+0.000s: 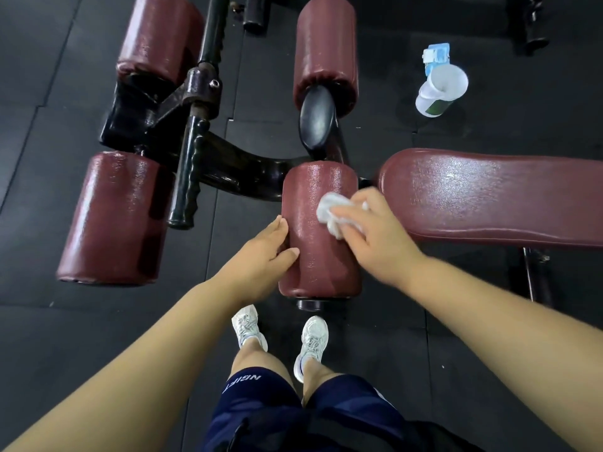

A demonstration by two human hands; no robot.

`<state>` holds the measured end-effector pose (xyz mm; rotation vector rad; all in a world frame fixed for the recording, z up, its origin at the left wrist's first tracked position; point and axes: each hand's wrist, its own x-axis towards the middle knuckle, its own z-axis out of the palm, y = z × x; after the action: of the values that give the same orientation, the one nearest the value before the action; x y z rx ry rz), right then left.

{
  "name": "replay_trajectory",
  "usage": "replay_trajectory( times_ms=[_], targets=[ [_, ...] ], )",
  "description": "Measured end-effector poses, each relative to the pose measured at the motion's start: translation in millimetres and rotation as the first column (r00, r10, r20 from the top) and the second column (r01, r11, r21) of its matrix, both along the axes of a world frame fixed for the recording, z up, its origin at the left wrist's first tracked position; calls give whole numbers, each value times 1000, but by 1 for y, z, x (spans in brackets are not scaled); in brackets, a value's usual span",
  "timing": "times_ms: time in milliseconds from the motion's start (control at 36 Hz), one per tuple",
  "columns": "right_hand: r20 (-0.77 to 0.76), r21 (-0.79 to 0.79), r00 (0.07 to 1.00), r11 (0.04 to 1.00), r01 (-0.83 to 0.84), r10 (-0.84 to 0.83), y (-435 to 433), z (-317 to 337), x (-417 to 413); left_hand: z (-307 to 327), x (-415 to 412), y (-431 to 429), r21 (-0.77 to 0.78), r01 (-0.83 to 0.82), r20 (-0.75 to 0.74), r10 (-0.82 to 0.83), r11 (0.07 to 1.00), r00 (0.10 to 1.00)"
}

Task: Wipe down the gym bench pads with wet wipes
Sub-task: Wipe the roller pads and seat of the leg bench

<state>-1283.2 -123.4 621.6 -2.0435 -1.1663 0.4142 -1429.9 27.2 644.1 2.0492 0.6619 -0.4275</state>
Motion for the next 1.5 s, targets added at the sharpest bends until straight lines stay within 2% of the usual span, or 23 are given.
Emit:
replay_trajectory(
  times_ms=[139,278,361,500,611,694,806,889,1028,1083,1139,1222,1306,1417,1500],
  targets=[
    [-82,-53,983,984,-167,163,-47,1,-28,16,11,-10,148,-20,22,17,989,1000],
    [79,-50,975,978,-203,207,-28,-2,-5,25,18,-21,236,73,-41,-66,969,997],
    [87,-29,992,996,-90,92,-1,-5,15,21,15,-21,199,73,-79,-58,977,995],
    [-20,-31,986,985,167,-168,47,-1,47,11,6,-20,103,-2,-88,12,995,996],
    [-41,-86,971,969,229,-234,55,0,52,13,4,-15,0,-80,-34,80,997,996],
    [-32,-72,984,983,172,-174,37,0,36,12,4,-11,4,-93,-27,93,996,995],
    [-52,-20,998,1000,21,-22,-14,-3,-6,14,8,-8,101,-100,29,97,990,995],
    [-92,-52,990,992,-115,110,-50,-5,-29,28,14,-17,139,-127,63,120,982,991],
    [71,-102,958,958,-269,277,-53,-6,-15,27,19,-29,228,23,-22,-19,973,1000],
    [112,-83,968,973,-216,224,-37,-9,0,20,17,-30,269,81,-73,-63,960,995],
    [70,-57,995,996,-62,66,-16,-11,18,14,11,-30,249,78,-97,-56,965,994],
    [-1,-58,991,989,136,-136,16,-10,44,4,2,-26,145,6,-58,3,989,998],
    [-24,-94,966,962,255,-258,38,-9,62,6,-1,-20,29,-66,-6,66,997,998],
    [-37,-89,968,965,245,-249,36,-9,53,6,-2,-11,-26,-89,1,89,996,996],
    [-50,-37,986,987,157,-159,11,-6,23,2,0,-7,69,-60,-15,61,996,998]
  ],
)
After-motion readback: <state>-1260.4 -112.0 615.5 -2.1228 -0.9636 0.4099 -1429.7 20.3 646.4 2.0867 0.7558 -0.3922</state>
